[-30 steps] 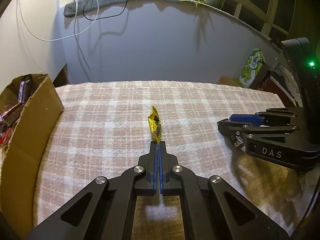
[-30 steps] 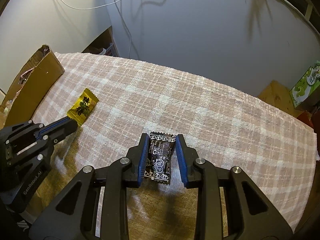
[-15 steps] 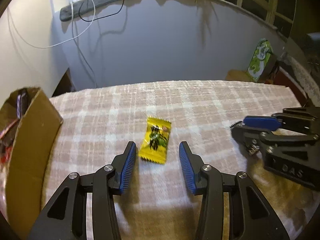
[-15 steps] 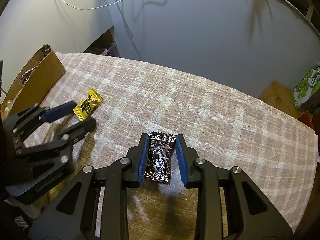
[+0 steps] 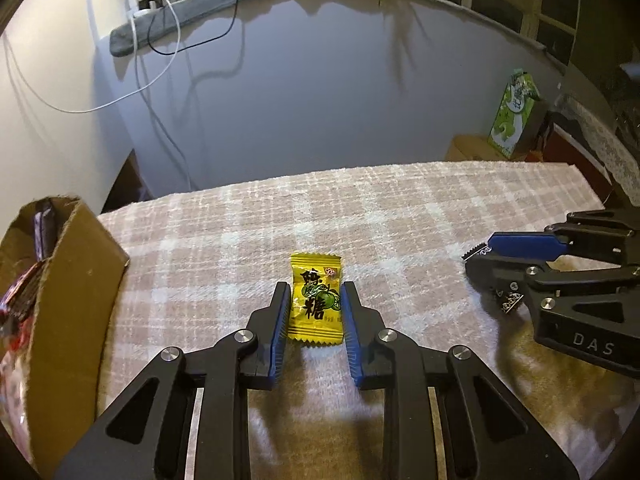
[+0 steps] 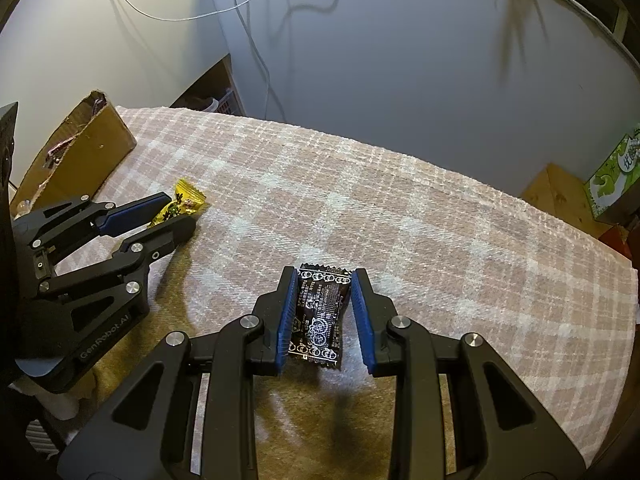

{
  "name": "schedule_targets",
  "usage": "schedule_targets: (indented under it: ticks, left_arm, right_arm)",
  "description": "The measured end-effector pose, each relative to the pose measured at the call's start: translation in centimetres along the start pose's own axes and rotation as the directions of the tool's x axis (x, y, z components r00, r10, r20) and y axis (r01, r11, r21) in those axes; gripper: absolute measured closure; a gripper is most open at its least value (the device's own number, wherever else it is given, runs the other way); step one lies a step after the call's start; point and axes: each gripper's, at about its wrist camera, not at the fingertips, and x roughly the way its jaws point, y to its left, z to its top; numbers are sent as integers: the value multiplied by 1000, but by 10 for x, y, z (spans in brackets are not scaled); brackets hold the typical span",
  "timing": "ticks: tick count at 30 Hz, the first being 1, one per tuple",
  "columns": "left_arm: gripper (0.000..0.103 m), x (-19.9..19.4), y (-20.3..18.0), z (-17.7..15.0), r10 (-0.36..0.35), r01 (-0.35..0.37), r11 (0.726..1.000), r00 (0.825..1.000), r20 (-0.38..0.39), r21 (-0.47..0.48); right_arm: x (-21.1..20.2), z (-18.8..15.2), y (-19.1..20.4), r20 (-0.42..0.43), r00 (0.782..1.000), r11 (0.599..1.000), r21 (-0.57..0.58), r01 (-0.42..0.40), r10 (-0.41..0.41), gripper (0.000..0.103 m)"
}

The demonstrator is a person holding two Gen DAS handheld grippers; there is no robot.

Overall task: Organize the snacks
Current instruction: 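Carry the yellow candy into the box with the left gripper while the right gripper carries the black candy there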

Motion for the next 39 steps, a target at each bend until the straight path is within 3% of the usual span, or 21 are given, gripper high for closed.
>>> schedule_targets:
  ticks: [20,30,39]
  left_arm:
    - [80,-113,32,-13,-29,37,998,984,177,-42]
    - [80,-154,83,-27,35,-11,995,970,242,-100]
    - [80,-178,146,-46,115,-66,980,959,260,-189]
  right_arm:
    - [-70,1,67,117,993,997,-69,-19,27,74]
    - [-95,20,134,172,983,988,-152,-42,68,74]
    - [-84,47,203,179,975,971,-223,-90,131,74]
